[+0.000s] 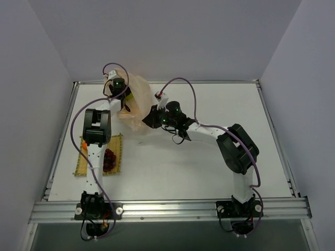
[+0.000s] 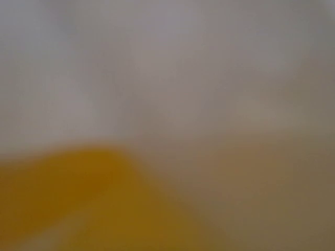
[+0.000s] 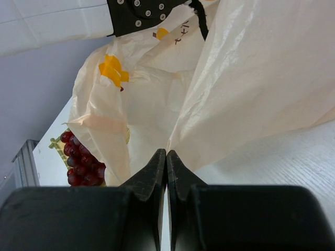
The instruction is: Take the fake fruits out of the plastic bag
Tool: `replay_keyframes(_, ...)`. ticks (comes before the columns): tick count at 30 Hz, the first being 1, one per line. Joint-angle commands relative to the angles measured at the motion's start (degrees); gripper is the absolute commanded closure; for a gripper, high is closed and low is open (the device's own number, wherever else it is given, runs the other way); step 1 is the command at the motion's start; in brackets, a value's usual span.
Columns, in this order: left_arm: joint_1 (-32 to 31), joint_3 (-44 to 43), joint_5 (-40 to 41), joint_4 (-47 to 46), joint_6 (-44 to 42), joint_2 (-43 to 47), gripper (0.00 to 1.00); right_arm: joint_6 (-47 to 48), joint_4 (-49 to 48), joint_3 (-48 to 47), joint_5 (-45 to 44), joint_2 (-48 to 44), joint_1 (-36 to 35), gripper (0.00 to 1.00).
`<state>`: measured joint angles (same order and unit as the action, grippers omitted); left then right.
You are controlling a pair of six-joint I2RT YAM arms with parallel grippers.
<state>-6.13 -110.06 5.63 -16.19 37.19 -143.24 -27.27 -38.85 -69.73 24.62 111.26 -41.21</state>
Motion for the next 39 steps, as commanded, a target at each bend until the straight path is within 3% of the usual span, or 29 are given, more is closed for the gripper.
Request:
replay_keyframes(1,0.51,-0.43,0.18,-1.11,1.74,1.64,0.5,-0.24,-2.72,0.3,1.57,-2.63,0.43,1.0)
replay_keyframes(8,0.68,8.97,-2.37,-5.09,2.01,11.48,0.81,-0.16,-2.63,-0.58,1.22,-1.49,2.19,1.0)
replay_keyframes(18,0.68,28.48,-8.17,-3.94,9.04,30.71,0.95,1.87,-1.93,-8.47,-2.47,4.22,5.97,1.0)
replay_keyframes(26,0.77,42.27,-15.9,-3.85,12.64,43.47,0.96,-2.44,-5.0,-16.74,-5.36,14.68,6.14,1.0)
replay_keyframes(32,1.03,47.39,-24.86,-5.26,15.28,48.57,0.96,-6.31,-6.06,-20.43,-8.53,16.62,5.79,1.0)
replay_keyframes(39,1.03,54.59,-27.87,-2.2,16.16,60.08,0.98,-6.57,-3.43,-25.35,-12.75,17.85,5.62,1.0)
